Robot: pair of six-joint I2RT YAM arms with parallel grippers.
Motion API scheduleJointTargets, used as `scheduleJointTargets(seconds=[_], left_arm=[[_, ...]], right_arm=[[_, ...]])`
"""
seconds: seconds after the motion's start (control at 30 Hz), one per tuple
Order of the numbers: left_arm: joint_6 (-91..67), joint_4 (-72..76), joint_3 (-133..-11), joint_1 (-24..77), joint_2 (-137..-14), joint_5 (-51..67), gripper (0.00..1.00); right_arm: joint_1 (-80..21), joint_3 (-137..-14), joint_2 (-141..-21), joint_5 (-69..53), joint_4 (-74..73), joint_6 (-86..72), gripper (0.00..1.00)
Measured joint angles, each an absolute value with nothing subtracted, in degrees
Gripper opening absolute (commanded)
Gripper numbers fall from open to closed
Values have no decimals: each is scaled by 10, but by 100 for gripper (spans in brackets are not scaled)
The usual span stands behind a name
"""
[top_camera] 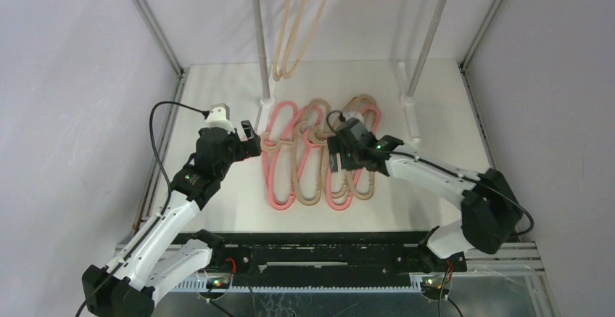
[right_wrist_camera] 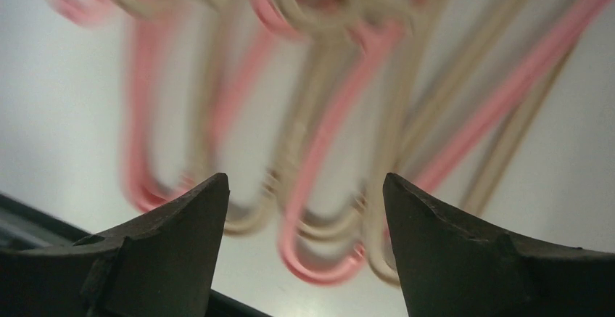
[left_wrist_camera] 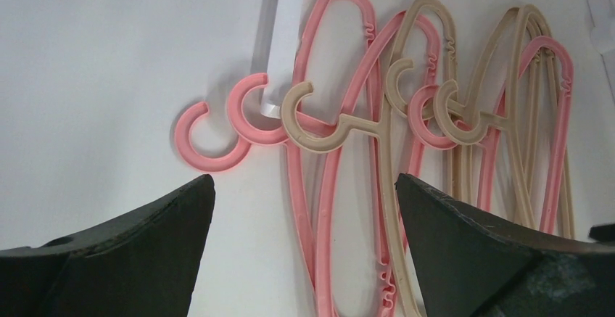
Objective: Organize the hangers
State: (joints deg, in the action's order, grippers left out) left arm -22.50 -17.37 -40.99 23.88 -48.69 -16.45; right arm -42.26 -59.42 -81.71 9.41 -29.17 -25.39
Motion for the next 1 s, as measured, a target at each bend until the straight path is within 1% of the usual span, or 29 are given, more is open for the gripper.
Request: scheduleJointTargets(seconds=[0.1,0.2,0.3,0.4,0.5,0.53,0.57,0.63,0.67,0.83,1.0], left_arm=[[-225,-174,-410,239,-487,-166,100],[-225,-174,-410,239,-487,-166,99],[-225,-174,-410,239,-487,-166,99],[-225,-174,-410,239,-486,-167,100],[-225,-174,-410,239,-486,-168,99],[-225,-174,-410,239,-486,-168,99],[-225,-174,-410,239,-486,-168,99],[-225,-174,-410,239,-486,-168,99],[-225,-174,-410,239,-486,-168,100],[-225,-174,-410,239,-487,-168,100],[-225,-175,-410,239,-487,-168,100]], right_arm=[[-429,-550,-852,107,-313,-254,81],[-429,-538,-863,118,-315,-254,78],[-429,-537,-878,125,-293,-255,70],[-429,-528,-898,127,-272,-257,58],[-429,-509,-912,129,-255,-260,53],[-429,-504,-914,130,-250,-260,49],[-429,-502,-914,131,-247,-260,42],[-429,-502,-914,135,-242,-261,17],[-429,-501,-914,136,-239,-260,12],[-429,-495,-901,133,-237,-269,1],[-429,-493,-847,102,-269,-272,0]])
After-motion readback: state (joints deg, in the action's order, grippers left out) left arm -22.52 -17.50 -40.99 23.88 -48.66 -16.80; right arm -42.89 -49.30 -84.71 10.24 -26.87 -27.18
